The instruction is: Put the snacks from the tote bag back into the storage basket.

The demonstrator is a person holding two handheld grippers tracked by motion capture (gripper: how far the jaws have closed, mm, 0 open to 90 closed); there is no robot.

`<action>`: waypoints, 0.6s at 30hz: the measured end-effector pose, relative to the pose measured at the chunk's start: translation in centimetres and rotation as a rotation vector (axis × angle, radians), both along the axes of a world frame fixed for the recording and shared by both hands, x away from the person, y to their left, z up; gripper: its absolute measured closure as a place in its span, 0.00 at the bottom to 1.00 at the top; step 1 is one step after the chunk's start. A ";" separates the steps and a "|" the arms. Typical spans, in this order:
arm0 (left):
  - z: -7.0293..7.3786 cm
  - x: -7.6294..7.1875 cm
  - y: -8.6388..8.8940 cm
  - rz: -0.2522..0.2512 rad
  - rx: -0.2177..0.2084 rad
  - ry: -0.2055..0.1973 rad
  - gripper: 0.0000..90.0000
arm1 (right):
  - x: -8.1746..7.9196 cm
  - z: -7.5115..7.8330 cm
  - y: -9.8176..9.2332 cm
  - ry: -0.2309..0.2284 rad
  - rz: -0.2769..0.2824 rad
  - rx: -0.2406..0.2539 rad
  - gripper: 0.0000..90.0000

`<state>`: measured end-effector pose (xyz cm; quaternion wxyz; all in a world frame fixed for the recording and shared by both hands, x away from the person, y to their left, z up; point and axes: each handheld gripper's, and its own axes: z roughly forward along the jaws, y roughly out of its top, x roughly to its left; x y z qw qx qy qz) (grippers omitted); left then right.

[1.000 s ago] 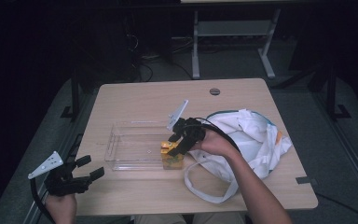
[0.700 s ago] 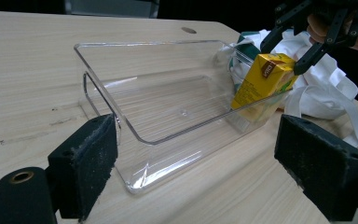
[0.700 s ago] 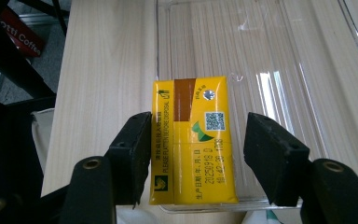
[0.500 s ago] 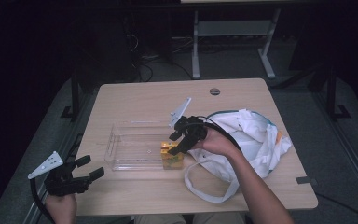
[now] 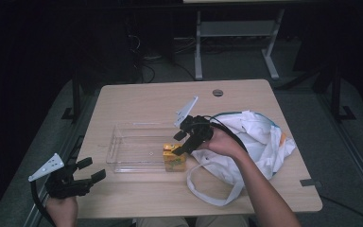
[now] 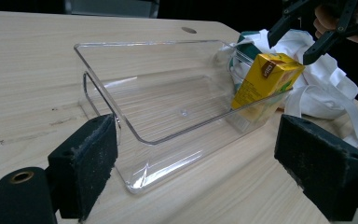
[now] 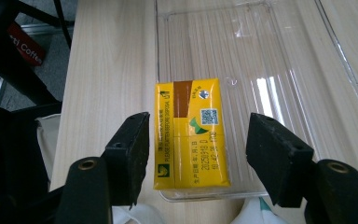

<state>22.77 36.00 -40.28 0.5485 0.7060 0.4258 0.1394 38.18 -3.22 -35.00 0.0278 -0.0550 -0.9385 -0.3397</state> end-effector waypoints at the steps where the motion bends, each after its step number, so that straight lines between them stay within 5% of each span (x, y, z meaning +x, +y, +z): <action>1: 0.0 0.0 0.0 0.000 -0.001 0.000 0.14 | 0.0 0.1 -0.1 -0.001 -0.003 0.003 0.43; 18: 0.0 0.0 -0.1 0.000 -0.001 0.000 0.14 | 0.1 0.9 -1.2 -0.005 -0.026 0.020 0.42</action>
